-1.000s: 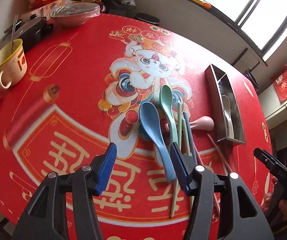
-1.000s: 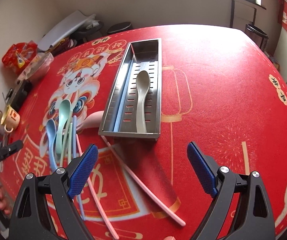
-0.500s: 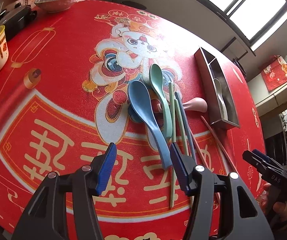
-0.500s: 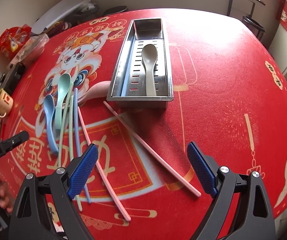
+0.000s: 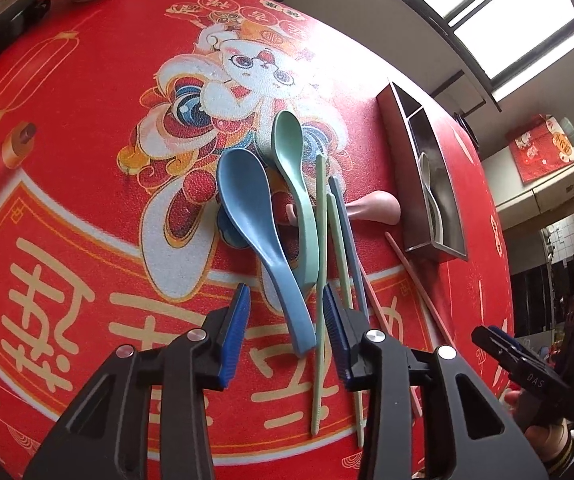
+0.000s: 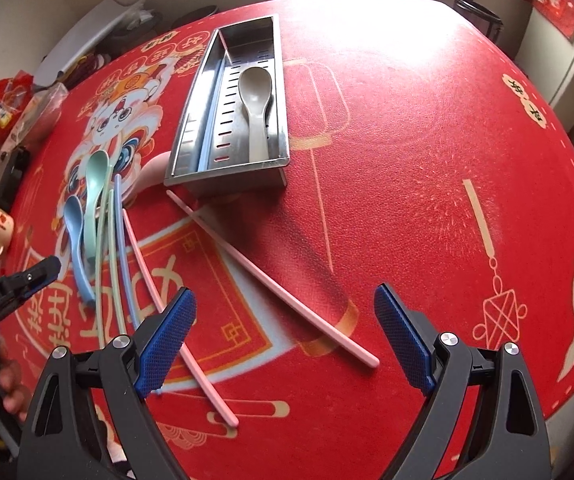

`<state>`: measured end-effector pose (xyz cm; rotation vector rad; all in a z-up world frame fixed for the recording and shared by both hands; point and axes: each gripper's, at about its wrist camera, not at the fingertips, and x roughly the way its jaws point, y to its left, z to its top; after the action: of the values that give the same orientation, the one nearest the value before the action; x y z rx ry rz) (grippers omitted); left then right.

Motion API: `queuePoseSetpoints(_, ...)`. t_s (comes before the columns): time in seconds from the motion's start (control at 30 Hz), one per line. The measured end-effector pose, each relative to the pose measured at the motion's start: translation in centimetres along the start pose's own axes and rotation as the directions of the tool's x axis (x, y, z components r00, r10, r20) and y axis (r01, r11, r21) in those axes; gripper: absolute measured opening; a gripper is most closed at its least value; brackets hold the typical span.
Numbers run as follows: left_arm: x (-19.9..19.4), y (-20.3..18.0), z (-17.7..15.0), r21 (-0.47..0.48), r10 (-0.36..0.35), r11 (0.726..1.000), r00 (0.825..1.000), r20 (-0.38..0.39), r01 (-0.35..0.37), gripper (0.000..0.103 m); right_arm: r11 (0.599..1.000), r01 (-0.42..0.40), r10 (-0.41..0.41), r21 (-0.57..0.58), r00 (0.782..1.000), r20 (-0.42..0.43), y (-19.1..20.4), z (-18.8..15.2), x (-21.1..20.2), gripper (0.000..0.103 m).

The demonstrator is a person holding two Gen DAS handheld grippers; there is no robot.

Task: Flip cup upside down
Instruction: 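Move the left gripper to the blue spoon and close on its handle, then grasp the pink chopstick with the right gripper while the left gripper holds the blue spoon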

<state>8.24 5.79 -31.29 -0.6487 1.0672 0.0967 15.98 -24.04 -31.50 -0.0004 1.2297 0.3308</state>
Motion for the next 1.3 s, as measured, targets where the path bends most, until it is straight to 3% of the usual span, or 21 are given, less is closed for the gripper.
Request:
queuePoseSetpoints(0.3,1.9,1.6,0.2,-0.138,-0.054,0.989,0.998,-0.044,0.047,0.024,1.000,-0.012,0.012,0.010,1.000,-0.002,-1.0,0.0,0.0,0.087)
queuePoseSetpoints(0.73,3.0,1.6,0.4,-0.169,-0.117,0.980,0.992,-0.056,0.106,0.022,1.000,-0.010,0.010,0.005,1.000,-0.015,-1.2,0.0,0.3,0.087)
queuePoseSetpoints(1.13,2.6,1.7,0.2,-0.105,-0.045,0.994,0.996,-0.082,0.036,0.006,0.999,-0.033,0.031,-0.037,0.999,-0.043,0.5,0.2,1.3,0.087)
queuePoseSetpoints(1.3,1.8,2.6,0.0,-0.095,-0.016,0.995,0.997,-0.078,0.009,0.006,0.996,-0.057,0.053,-0.075,0.997,-0.055,1.9,0.3,1.8,0.087)
